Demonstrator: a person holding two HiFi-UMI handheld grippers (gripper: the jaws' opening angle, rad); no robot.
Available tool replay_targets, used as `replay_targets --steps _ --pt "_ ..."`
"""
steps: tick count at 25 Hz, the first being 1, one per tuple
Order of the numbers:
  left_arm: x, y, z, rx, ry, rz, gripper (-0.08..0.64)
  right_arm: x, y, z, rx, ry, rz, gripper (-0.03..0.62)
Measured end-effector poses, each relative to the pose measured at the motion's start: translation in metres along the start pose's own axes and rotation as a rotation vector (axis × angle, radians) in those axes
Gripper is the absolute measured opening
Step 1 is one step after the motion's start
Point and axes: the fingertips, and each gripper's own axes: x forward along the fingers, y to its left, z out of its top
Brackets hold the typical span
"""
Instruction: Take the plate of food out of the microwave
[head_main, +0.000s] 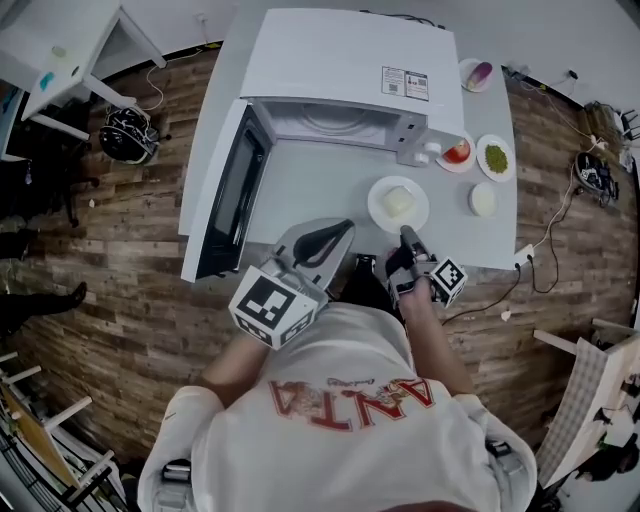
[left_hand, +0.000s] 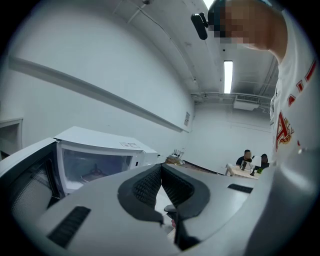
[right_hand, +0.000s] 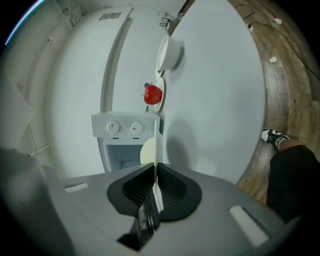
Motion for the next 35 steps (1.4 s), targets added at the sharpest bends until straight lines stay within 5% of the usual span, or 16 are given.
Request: replay_targets --steps 12,20,26,35 --pt "0.007 -0.008 0.0 0.019 0.01 -0.014 0.009 -0.016 -0.027 0.074 0.057 -0.178 -0.028 0.028" --pt "0.004 0.001 0.003 0.008 0.004 0.01 0.009 -0.011 -0.031 0.079 0.026 -0.164 -0.088 0.028" --pt "0.001 0.003 0.006 -0.015 -0.01 0.011 0.009 -0.005 -0.015 0.068 -0.208 -0.039 -0.133 0.125" --pt "-0.003 0.004 0.002 -0.04 -0.007 -0.004 0.009 -0.007 -0.033 0.044 -0.762 0.337 -0.469 0.178"
